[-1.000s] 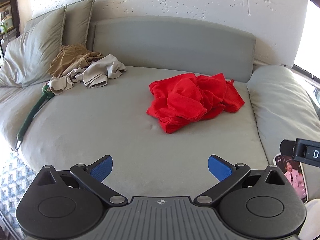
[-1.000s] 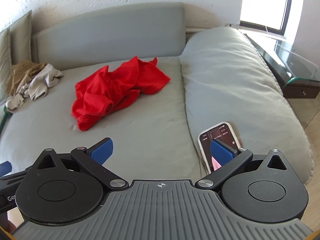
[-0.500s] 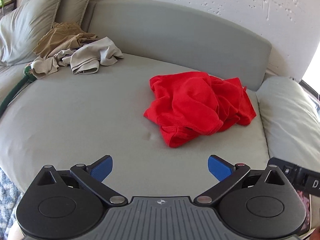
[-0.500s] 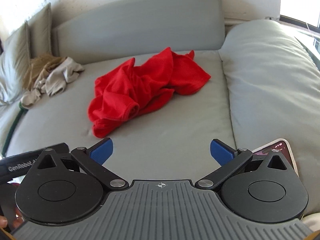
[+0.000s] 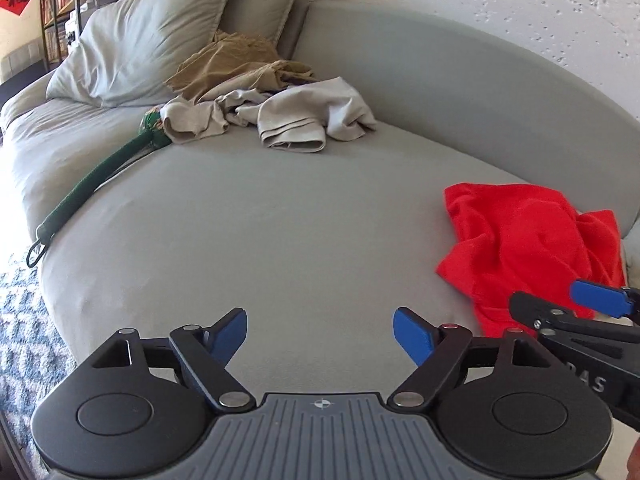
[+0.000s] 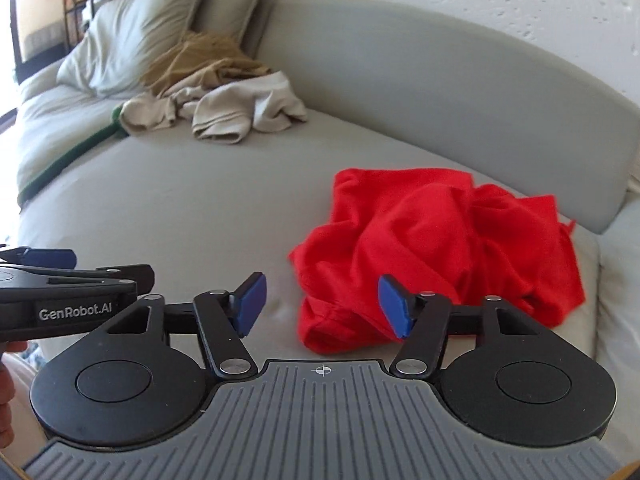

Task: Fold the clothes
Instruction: 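Reach both tools to the red shirt and close on its edges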

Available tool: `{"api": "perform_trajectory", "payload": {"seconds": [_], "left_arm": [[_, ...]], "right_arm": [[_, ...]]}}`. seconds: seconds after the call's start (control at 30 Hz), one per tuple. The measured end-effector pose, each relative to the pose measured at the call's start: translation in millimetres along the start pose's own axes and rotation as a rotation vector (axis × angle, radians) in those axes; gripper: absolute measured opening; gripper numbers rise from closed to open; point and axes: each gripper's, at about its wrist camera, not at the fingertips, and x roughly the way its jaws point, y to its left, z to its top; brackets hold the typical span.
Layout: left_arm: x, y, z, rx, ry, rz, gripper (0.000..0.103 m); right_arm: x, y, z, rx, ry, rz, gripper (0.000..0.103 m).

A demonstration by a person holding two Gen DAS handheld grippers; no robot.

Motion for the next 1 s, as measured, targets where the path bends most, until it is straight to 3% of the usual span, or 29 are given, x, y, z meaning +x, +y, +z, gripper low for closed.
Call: {"api": "perform_trajectory", "payload": {"seconds": [0.2, 0.3, 0.33, 0.37, 0.43, 0.6, 0.77, 0.87, 1.0], "left_arm": [[20, 13, -3, -0.045, 0.032, -0.033, 0.080], [25, 16, -3, -0.058, 0.048, -0.064, 0.082], [24, 15, -3, -0.055, 0.046, -0.071, 0.082], [23, 15, -3, -0.051, 0.041, -0.077, 0.082], [16, 14, -3, -0.047, 0.014, -0.101, 0.081], [-16, 6, 1, 0.000, -0.077, -0.149, 0.080], [-67, -4, 4, -0.011, -0.167, -0.260, 0.083], [-98, -13, -1, 0.009, -0.181, -0.385, 0.091], [-122, -24, -24, 0.054, -0.144, -0.507, 0.094]], "right_arm": [[67, 27, -4, -0.175, 0.099, -0.098, 0.056], [85, 35, -5, -0.263, 0.101, -0.166, 0.056], [91, 38, -5, -0.295, 0.100, -0.188, 0.043], [92, 38, -3, -0.302, 0.099, -0.200, 0.007], [79, 22, 11, -0.177, 0.069, -0.175, 0.004], [-33, -55, 66, 0.215, -0.196, -0.167, 0.004], [-182, -117, 99, 0.382, -0.457, -0.188, 0.004], [-257, -134, 94, 0.465, -0.524, -0.180, 0.004], [-308, -148, 46, 0.604, -0.450, -0.107, 0.004]]}}
